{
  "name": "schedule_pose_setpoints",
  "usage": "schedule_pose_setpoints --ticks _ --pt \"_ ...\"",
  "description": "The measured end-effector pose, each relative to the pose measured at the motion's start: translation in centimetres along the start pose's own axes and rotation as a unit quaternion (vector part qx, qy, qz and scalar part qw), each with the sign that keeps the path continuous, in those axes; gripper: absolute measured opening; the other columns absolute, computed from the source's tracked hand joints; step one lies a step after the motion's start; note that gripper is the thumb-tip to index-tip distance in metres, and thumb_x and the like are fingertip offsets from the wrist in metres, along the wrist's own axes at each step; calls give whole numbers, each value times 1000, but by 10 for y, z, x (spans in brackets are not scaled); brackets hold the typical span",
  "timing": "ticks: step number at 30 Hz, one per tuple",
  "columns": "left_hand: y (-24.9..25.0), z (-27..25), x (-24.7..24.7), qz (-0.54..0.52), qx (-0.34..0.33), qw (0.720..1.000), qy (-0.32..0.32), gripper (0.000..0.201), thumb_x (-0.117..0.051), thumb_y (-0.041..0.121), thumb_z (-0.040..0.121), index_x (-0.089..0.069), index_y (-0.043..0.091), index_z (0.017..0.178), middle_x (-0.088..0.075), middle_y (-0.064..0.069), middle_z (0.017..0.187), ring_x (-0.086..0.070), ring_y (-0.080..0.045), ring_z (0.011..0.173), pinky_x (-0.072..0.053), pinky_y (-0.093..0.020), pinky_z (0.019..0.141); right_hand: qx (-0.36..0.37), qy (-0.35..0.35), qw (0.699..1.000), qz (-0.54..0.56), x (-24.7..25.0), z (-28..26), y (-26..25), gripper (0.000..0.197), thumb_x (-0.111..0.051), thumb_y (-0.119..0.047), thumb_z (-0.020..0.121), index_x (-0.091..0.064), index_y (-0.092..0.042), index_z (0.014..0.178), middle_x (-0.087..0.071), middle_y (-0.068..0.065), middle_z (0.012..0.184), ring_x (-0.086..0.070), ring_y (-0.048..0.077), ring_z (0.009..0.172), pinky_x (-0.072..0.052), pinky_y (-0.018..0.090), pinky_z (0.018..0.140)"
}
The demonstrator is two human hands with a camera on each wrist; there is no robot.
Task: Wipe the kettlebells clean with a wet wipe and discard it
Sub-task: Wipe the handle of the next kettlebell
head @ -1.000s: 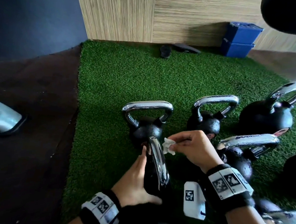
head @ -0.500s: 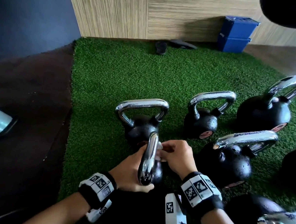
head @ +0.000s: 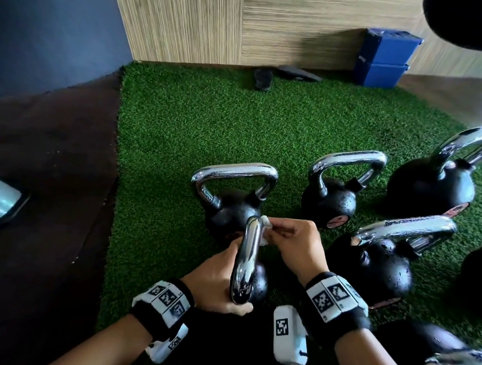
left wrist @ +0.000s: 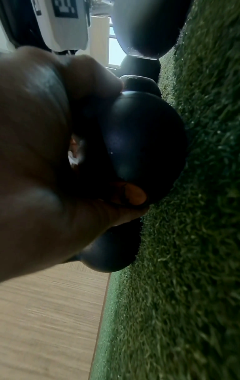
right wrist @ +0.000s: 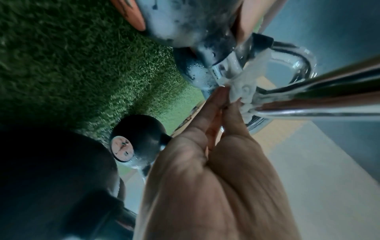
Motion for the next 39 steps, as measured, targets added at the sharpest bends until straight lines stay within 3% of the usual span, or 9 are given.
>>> schedule_pose_setpoints --ticks 5,10,14,18,22,29,32,34,39 --pt "-4 6 4 13 1 1000 0 114 -87 48 61 -22 21 150 -59 13 120 -61 -5 107 -52 -32 96 73 -27 997 7 6 3 -16 22 -84 -6 72 -80 -19 90 -74 -6 79 -70 11 73 -54 24 71" --pt "-13 7 2 11 3 1000 5 107 -87 52 64 -31 21 150 -39 52 127 -42 24 118 -31 3 97 118 -161 980 -26 6 -8 -36 21 -87 -35 65 -79 -32 84 -72 -10 79 -66 4 69 -48 16 66" --pt "-13 9 3 7 16 1000 7 107 -86 54 62 -30 25 148 -54 26 128 -54 6 117 -46 -18 102 48 -186 979 64 7 -2 -40 24 -87 -32 55 -79 -25 76 -76 3 76 -68 14 66 -55 32 69" --pt "-14 8 6 13 26 1000 -9 88 -85 50 66 -48 16 138 -48 35 117 -48 22 107 -43 -9 97 33 -270 959 75 -5 -16 -43 23 -92 -12 60 -74 -9 74 -74 8 71 -66 12 60 -52 20 57" --pt "-16 8 5 -12 50 999 -6 86 -88 49 64 -47 20 134 -57 21 119 -58 8 106 -51 -25 99 14 -307 948 82 -7 -22 -46 26 -90 -2 62 -66 2 70 -70 7 65 -63 8 55 -48 15 52" --pt "-16 9 8 -30 53 998 -21 88 -91 36 64 -48 5 135 -66 5 112 -66 -17 108 -54 -39 95 -14 -346 938 16 -19 -33 -34 27 -92 -1 58 -67 -6 65 -72 17 73 -65 21 66 -56 38 67" --pt "-19 9 8 -32 60 998 -11 83 -91 29 65 -49 6 133 -65 11 107 -66 -18 106 -54 -32 93 -13 -332 943 14 -19 -30 -28 25 -93 -4 57 -69 -8 64 -72 12 68 -65 14 62 -56 29 61" --pt "-20 8 8 -38 65 997 2 77 -91 24 65 -50 12 129 -64 19 101 -66 -13 102 -54 -25 90 -13 -327 945 -22 -21 -29 -23 26 -94 -6 56 -70 -3 68 -73 18 74 -65 17 65 -58 39 67" --pt "-10 4 6 -54 46 997 -26 96 -88 37 57 -45 11 138 -67 8 114 -67 -14 108 -55 -40 95 4 -336 940 -62 -24 -31 -16 17 -91 -11 64 -79 -19 72 -76 -2 72 -66 2 63 -55 21 63"
Point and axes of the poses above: each hand's wrist, its own z-axis towards the middle knuckle, its own x-axis out of the back of the hand, y = z × x, the point moved 5 cm from there along z, towards the middle knuckle
